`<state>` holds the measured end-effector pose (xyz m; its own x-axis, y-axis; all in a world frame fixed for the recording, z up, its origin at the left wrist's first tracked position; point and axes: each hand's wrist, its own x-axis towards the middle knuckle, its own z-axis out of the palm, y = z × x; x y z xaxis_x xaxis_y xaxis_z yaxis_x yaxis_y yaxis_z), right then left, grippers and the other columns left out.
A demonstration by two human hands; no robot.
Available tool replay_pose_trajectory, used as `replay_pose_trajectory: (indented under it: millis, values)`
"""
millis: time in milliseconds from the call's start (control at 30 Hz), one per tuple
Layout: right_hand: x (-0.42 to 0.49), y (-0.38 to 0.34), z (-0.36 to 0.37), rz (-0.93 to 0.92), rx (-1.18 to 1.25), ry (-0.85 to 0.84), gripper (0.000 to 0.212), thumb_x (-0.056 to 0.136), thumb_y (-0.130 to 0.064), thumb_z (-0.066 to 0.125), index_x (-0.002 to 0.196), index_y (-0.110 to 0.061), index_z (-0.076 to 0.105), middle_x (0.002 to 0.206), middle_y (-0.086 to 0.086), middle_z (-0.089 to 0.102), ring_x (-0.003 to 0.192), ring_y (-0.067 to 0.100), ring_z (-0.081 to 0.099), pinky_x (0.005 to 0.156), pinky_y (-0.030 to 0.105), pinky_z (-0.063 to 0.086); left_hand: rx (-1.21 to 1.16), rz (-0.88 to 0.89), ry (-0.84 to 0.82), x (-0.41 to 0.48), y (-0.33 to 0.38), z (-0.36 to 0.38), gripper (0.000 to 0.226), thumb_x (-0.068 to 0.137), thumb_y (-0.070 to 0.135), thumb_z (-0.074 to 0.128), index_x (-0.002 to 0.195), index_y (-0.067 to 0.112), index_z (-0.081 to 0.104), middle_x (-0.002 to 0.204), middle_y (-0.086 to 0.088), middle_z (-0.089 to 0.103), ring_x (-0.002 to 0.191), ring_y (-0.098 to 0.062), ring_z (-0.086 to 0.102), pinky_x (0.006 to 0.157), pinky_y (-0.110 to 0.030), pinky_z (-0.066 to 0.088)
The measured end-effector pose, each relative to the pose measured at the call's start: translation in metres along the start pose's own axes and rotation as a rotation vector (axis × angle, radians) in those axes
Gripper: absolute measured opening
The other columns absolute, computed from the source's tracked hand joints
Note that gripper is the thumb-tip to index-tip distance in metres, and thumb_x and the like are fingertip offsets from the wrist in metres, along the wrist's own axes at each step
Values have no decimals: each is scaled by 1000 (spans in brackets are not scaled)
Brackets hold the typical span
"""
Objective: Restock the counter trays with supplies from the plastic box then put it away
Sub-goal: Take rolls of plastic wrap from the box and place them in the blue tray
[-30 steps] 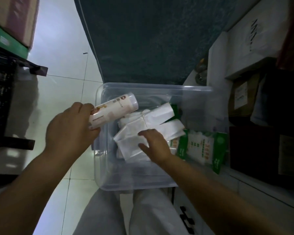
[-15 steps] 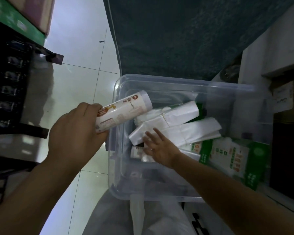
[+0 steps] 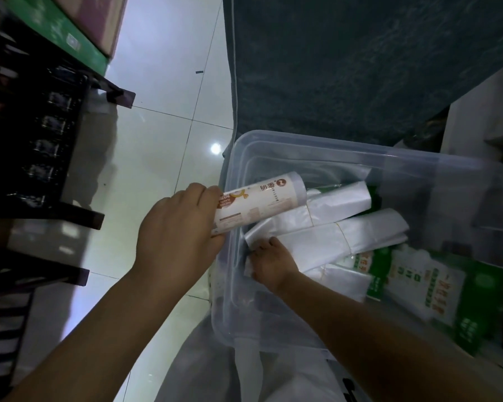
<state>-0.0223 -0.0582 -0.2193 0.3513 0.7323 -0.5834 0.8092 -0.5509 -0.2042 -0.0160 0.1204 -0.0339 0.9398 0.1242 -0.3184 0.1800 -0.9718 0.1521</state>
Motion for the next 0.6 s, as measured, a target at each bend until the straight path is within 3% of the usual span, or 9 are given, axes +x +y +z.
replay_pose_trajectory:
  millis: [133, 233, 300, 400, 467, 600]
  values:
    - [5, -4, 3, 53, 6, -27, 41, 86, -34, 59, 117, -7, 59, 122, 11, 59, 115, 28, 48, 104, 37, 29, 2, -1, 0, -5, -3, 4, 68, 47, 33, 91, 103, 9, 61, 82, -10, 67, 63, -25, 67, 50, -30, 53]
    - [-14, -2, -14, -2, 91, 131, 41, 76, -34, 69, 106, -6, 64, 107, 12, 67, 100, 28, 60, 96, 36, 41, 12, -14, 11, -11, -3, -1, 67, 48, 32, 90, 104, 9, 61, 82, -10, 66, 64, -25, 67, 51, -30, 53]
    - [-34, 3, -30, -40, 193, 229, 43, 64, -33, 79, 95, -5, 68, 92, 14, 71, 82, 28, 67, 82, 32, 52, 3, -36, 14, -15, -2, -9, 65, 49, 32, 89, 103, 9, 61, 82, -10, 66, 64, -26, 67, 49, -30, 52]
    - [-69, 6, -54, 26, 566, 215, 55, 75, -28, 73, 120, -3, 53, 116, 18, 63, 98, 31, 62, 86, 31, 49, -24, -97, 30, -20, 3, -24, 59, 54, 30, 87, 104, 10, 61, 86, -9, 67, 67, -28, 67, 50, -33, 52]
    - [-92, 7, -66, 89, 775, 215, 61, 79, -25, 71, 130, -12, 40, 123, 12, 57, 103, 25, 59, 88, 24, 44, -33, -137, 46, -24, 8, -34, 57, 59, 32, 84, 108, 13, 60, 91, -8, 67, 73, -28, 67, 54, -35, 54]
    - [-131, 0, -100, 232, 1105, 394, 49, 80, -19, 70, 115, -37, 40, 110, -8, 55, 96, 5, 54, 76, -3, 38, -51, -152, 100, -32, 29, -60, 57, 64, 35, 81, 111, 15, 58, 95, -6, 68, 79, -25, 67, 59, -32, 54]
